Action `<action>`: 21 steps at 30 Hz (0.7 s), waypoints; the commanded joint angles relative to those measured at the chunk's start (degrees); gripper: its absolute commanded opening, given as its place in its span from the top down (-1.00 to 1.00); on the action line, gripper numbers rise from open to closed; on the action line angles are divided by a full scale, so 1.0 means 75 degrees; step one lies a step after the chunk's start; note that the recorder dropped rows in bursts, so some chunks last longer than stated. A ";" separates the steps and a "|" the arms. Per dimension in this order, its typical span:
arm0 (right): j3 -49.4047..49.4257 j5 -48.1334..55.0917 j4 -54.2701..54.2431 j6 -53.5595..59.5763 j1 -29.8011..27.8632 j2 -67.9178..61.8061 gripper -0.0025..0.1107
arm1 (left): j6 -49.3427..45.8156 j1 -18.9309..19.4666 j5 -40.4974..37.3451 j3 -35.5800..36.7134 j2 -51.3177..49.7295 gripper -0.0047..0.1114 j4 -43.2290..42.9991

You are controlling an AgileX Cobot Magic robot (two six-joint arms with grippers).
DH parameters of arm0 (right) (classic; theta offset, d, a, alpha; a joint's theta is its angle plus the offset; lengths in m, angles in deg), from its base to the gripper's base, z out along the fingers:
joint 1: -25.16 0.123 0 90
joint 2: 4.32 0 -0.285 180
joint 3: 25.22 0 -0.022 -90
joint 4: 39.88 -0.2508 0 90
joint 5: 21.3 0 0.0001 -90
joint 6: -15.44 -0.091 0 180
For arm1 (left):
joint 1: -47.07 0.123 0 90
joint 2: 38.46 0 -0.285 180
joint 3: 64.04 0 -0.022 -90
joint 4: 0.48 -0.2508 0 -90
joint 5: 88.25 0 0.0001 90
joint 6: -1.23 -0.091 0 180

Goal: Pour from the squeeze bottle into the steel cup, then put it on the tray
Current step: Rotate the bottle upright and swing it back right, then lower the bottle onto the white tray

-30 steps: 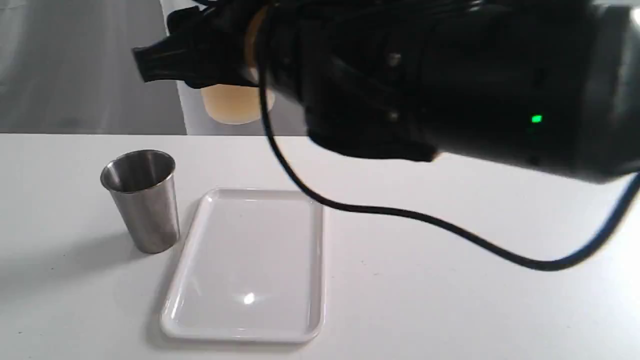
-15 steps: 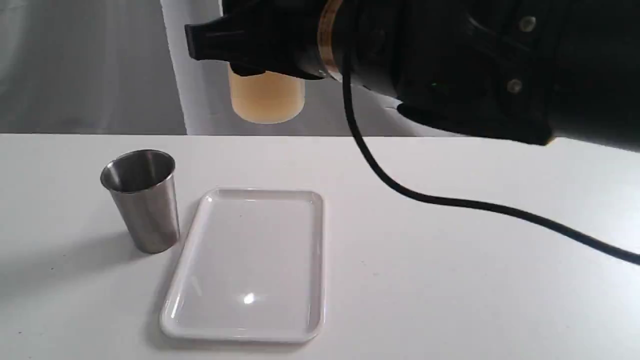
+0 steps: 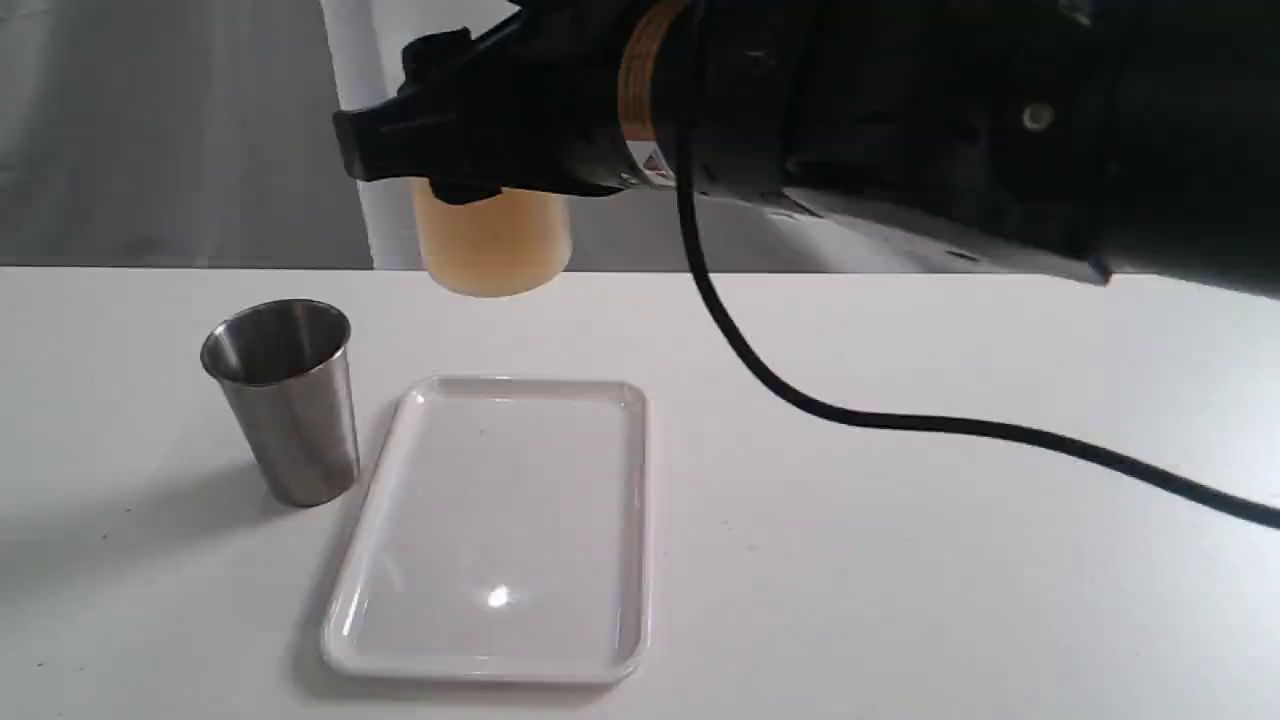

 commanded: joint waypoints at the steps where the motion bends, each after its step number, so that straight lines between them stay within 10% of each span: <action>1: 0.0011 -0.0884 -0.0469 0.0687 -0.0238 0.0041 0.35 | 0.0014 -0.0008 0.0055 0.0034 0.0038 0.78 -0.0018; 21: 0.0030 -0.3087 -0.2709 0.3998 -0.0756 -0.2433 0.35 | 0.0014 -0.0008 0.0055 0.0034 0.0038 0.78 -0.0018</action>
